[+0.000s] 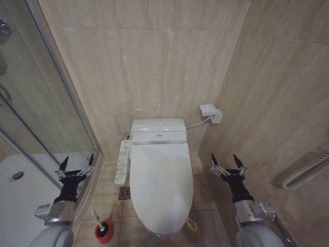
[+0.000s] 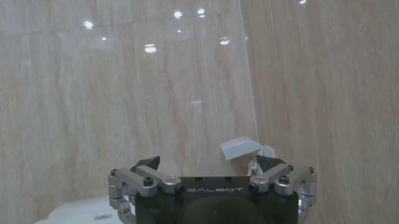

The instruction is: Open the toilet lid, clean the toilet bowl with a toilet brush, close the toilet lid, and flush.

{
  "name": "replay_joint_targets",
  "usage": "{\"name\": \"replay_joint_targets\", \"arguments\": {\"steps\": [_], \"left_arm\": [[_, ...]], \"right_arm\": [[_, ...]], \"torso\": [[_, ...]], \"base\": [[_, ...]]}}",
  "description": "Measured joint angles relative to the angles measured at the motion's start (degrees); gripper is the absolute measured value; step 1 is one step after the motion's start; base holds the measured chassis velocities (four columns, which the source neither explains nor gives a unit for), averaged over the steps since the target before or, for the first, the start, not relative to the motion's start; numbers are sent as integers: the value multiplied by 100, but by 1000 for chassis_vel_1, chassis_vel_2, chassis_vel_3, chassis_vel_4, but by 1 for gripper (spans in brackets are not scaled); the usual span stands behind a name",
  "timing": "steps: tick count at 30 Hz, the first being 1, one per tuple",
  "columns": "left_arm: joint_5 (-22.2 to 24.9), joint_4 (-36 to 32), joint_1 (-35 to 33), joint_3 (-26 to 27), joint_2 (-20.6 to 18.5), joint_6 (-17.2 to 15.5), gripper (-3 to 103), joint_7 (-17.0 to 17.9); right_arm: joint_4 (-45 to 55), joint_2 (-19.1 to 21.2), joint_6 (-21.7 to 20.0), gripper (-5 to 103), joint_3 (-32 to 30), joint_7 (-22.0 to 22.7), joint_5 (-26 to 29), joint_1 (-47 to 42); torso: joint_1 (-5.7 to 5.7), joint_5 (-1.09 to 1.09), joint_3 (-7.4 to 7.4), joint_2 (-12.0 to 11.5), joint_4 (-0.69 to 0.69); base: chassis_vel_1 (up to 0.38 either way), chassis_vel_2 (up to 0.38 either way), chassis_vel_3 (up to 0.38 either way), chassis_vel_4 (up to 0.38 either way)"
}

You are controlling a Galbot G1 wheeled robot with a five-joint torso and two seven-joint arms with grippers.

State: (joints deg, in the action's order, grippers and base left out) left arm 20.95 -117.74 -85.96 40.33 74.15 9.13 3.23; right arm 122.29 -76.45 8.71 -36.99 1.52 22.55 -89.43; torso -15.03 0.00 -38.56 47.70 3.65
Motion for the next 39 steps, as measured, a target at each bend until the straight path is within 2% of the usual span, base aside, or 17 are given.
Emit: {"name": "replay_joint_targets", "arguments": {"steps": [4,15,20,28,39], "left_arm": [[-218,-96,-132,-181,139,91,100,17],[-450,-234,-344,-339,285,112,100,157],[-434,-230,-380,-257,282,120,100,186],[-31,26,-205,-44,189,-38,100,205],[-61,342,92,-168,181,-49,100,92]], "right_arm": [[0,0,0,100,0,0,0,0],[0,0,0,100,0,0,0,0],[0,0,0,100,0,0,0,0],[0,0,0,100,0,0,0,0],[0,0,0,100,0,0,0,0]], "torso": [[0,1,0,0,0],[0,1,0,0,0],[0,1,0,0,0],[0,1,0,0,0],[0,0,0,1,0]], "base": [[0,0,0,0],[0,0,0,0],[0,0,0,0],[0,0,0,0],[0,0,0,0]]}}
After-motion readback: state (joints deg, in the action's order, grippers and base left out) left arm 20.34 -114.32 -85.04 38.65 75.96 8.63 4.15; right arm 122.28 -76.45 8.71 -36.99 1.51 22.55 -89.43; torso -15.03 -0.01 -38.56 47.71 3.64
